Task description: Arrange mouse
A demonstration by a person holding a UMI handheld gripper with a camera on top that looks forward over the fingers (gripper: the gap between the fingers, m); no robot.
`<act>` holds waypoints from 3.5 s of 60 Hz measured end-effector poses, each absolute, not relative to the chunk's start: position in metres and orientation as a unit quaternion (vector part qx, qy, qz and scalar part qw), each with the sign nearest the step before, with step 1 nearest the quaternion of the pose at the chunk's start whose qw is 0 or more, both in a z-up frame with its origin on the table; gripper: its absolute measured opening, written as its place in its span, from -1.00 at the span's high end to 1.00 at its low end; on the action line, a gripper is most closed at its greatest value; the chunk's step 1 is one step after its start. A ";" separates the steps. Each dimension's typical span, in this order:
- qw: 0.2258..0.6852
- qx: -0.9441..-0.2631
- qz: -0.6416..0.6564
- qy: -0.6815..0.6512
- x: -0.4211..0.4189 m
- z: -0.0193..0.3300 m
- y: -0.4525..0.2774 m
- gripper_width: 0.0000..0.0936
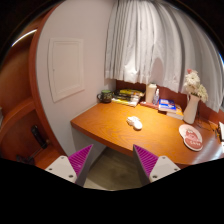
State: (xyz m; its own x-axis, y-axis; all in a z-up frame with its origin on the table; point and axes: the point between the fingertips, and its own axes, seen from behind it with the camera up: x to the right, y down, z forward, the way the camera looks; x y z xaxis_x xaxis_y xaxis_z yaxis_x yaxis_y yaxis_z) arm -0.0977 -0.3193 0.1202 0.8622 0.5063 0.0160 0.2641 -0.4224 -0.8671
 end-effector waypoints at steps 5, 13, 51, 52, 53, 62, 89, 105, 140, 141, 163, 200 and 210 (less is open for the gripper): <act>0.470 -0.847 0.120 -0.217 -0.095 0.101 -0.316 -0.67; 0.454 -0.864 0.107 -0.190 -0.088 0.066 -0.287 -0.67; 0.384 -0.919 0.039 -0.076 -0.100 -0.018 -0.080 -0.65; 0.383 -0.920 0.036 -0.073 -0.100 -0.017 -0.076 -0.65; 0.386 -0.919 0.032 -0.070 -0.099 -0.017 -0.070 -0.66; 0.382 -0.923 0.020 -0.042 -0.097 -0.017 -0.032 -0.67; 0.373 -0.927 -0.011 0.029 -0.083 -0.017 0.031 -0.48; 0.365 -0.929 -0.011 0.051 -0.075 -0.018 0.030 -0.05; 0.459 -0.886 0.043 -0.049 -0.007 0.169 0.068 0.17; 0.466 -0.882 0.042 -0.048 0.004 0.179 0.068 0.17; 0.441 -0.897 -0.024 -0.003 0.265 0.136 0.058 0.19; 0.332 -0.943 0.009 -0.002 0.304 -0.012 0.045 -0.10; 0.328 -0.945 0.011 -0.007 0.294 0.006 0.044 -0.60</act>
State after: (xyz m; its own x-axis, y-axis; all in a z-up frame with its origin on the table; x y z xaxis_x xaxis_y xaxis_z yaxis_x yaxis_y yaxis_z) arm 0.2942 0.0437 0.0063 0.9997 0.0203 -0.0158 0.0061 -0.7845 -0.6200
